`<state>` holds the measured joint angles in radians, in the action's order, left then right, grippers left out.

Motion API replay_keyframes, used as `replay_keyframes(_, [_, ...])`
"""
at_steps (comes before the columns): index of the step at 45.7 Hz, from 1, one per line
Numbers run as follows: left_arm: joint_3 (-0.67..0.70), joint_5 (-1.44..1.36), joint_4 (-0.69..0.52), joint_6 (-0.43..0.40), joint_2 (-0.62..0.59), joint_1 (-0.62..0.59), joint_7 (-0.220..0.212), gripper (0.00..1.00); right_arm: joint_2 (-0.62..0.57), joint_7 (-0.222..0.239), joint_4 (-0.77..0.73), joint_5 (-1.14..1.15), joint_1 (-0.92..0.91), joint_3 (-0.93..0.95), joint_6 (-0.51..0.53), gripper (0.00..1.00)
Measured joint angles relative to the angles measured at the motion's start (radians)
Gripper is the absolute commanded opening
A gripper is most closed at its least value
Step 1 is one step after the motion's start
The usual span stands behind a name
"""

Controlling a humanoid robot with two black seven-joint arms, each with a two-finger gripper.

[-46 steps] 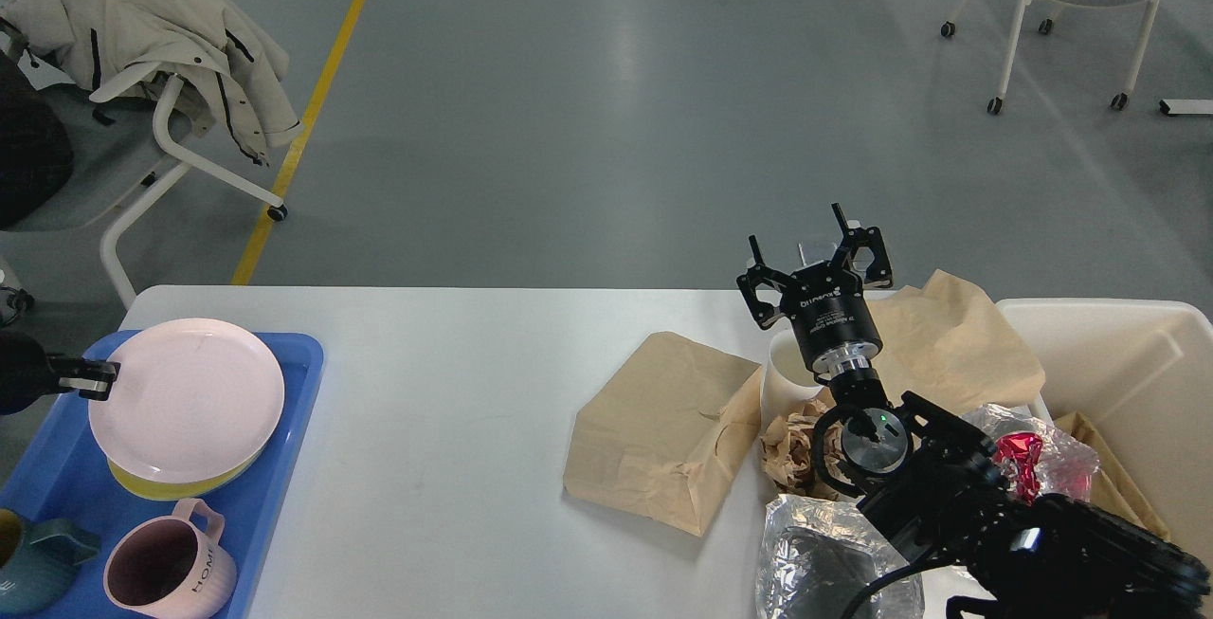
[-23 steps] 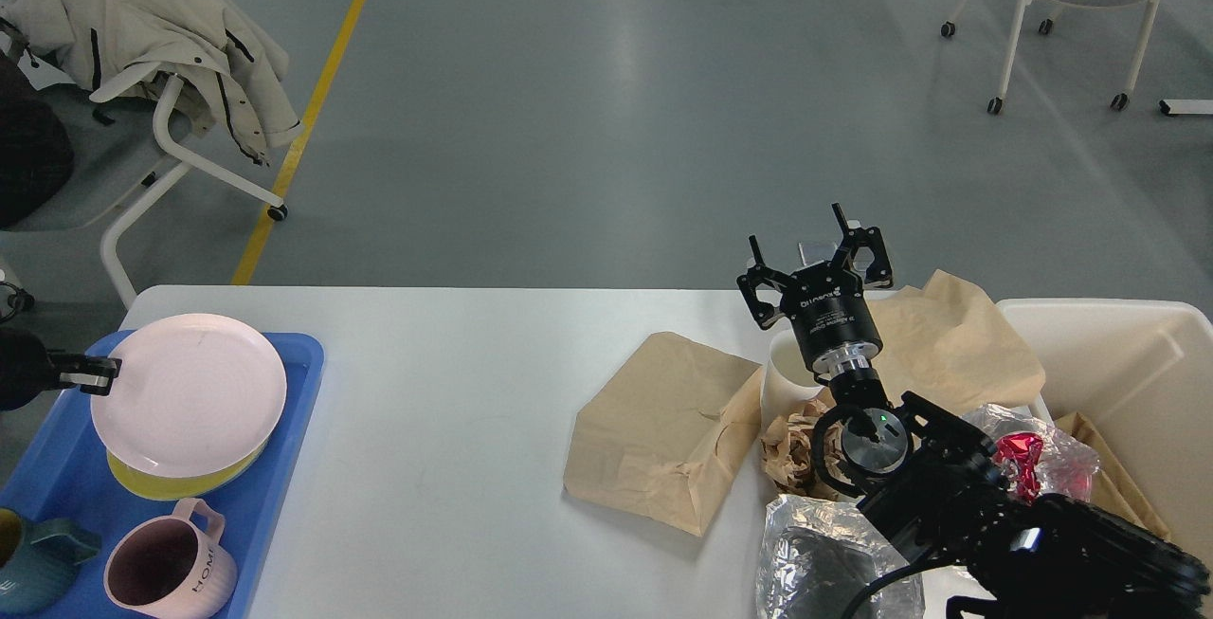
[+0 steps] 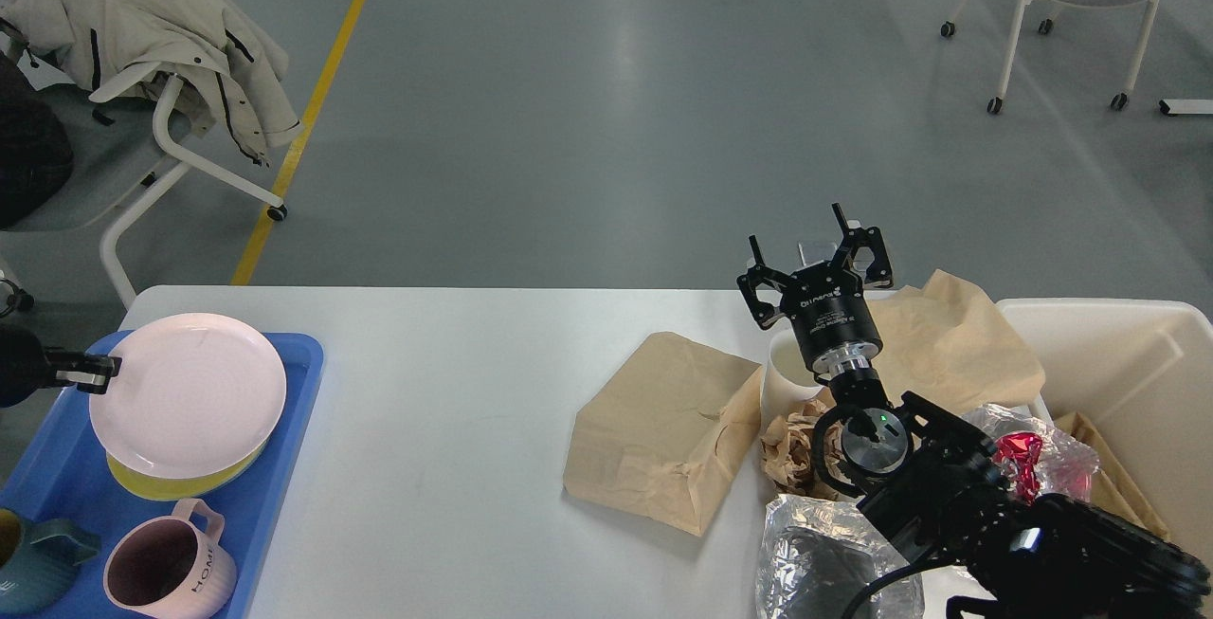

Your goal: Tidy desktop

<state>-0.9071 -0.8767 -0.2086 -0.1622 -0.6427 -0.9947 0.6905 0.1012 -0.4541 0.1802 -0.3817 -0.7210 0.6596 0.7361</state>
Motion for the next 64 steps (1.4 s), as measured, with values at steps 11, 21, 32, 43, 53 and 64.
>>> replay_keyframes(11, [0.000, 0.005, 0.002, -0.023, -0.010, 0.000, 0.039, 0.38, 0.000, 0.000, 0.000, 0.000, 0.000, 0.000, -0.001, 1.00])
replay_keyframes(21, [-0.002, -0.001, 0.069, -0.133, -0.009, -0.002, 0.064, 0.00, 0.000, 0.000, 0.000, 0.000, 0.000, 0.000, -0.001, 1.00])
replay_keyframes(32, [0.011, 0.014, 0.131, -0.296, -0.002, -0.018, 0.017, 1.00, 0.000, 0.000, 0.000, 0.000, 0.000, 0.000, -0.001, 1.00])
replay_keyframes(43, [0.007, 0.015, 0.133, -0.267, 0.008, -0.016, 0.022, 1.00, 0.000, 0.000, 0.000, 0.000, 0.000, 0.000, -0.001, 1.00])
replay_keyframes(53, [0.013, 0.016, 0.133, -0.260, 0.012, -0.016, 0.023, 1.00, 0.000, 0.000, 0.000, 0.000, 0.000, 0.000, -0.001, 1.00])
replay_keyframes(64, [0.044, 0.053, 0.128, -0.274, 0.052, -0.026, 0.097, 1.00, 0.000, 0.000, 0.000, 0.000, 0.000, 0.000, -0.001, 1.00])
